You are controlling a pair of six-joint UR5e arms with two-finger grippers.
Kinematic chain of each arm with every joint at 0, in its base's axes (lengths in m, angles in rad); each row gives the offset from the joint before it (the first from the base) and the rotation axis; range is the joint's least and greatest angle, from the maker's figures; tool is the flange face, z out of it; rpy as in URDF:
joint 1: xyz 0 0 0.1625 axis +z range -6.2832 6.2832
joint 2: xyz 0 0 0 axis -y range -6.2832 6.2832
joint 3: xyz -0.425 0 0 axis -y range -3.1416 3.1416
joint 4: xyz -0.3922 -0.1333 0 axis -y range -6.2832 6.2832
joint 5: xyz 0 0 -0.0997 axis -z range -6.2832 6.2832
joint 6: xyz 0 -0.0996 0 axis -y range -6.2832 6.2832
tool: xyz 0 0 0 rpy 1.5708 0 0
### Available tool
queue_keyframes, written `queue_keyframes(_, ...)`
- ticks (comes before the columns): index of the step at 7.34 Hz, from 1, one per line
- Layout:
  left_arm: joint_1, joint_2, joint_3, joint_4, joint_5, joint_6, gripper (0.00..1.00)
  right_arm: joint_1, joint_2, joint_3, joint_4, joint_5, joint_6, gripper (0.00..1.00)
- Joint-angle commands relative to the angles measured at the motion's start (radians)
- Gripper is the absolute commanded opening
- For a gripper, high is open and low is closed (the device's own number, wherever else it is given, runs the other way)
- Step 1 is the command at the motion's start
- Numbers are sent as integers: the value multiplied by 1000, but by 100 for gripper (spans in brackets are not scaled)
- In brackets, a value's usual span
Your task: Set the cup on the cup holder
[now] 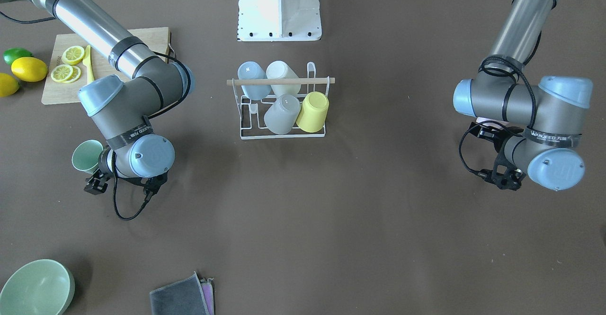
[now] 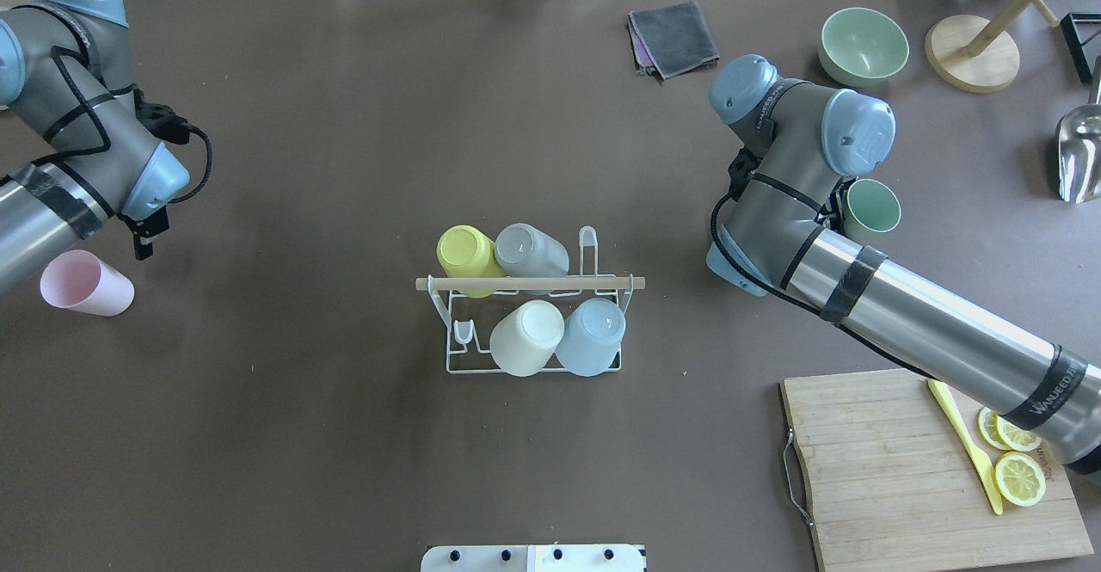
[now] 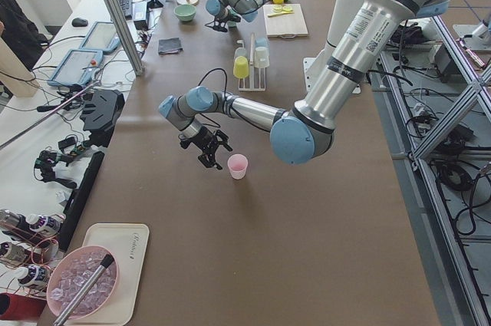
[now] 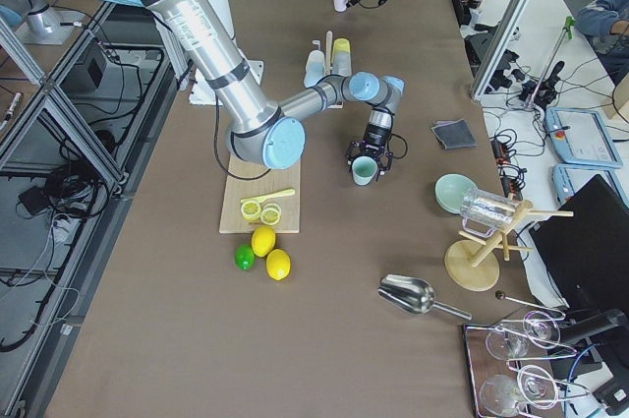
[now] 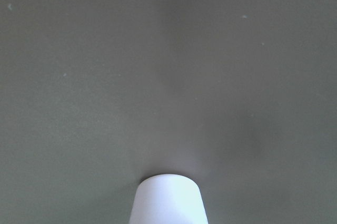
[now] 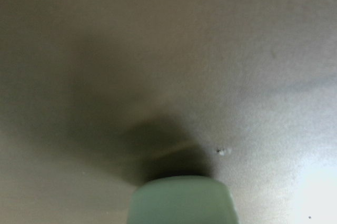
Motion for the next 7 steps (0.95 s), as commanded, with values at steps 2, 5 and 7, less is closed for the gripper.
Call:
queue_keyframes(2,17,-18,56,7,0,0,98,1,-20,22,0,-3,-4,100)
queue_keyframes(5,18,-33,112,7,8,3,98,1,-24,23,0,-6,-4,100)
queue_keyframes(7,18,-57,153,7,28,6,98,1,-33,33,0,-11,-6,100)
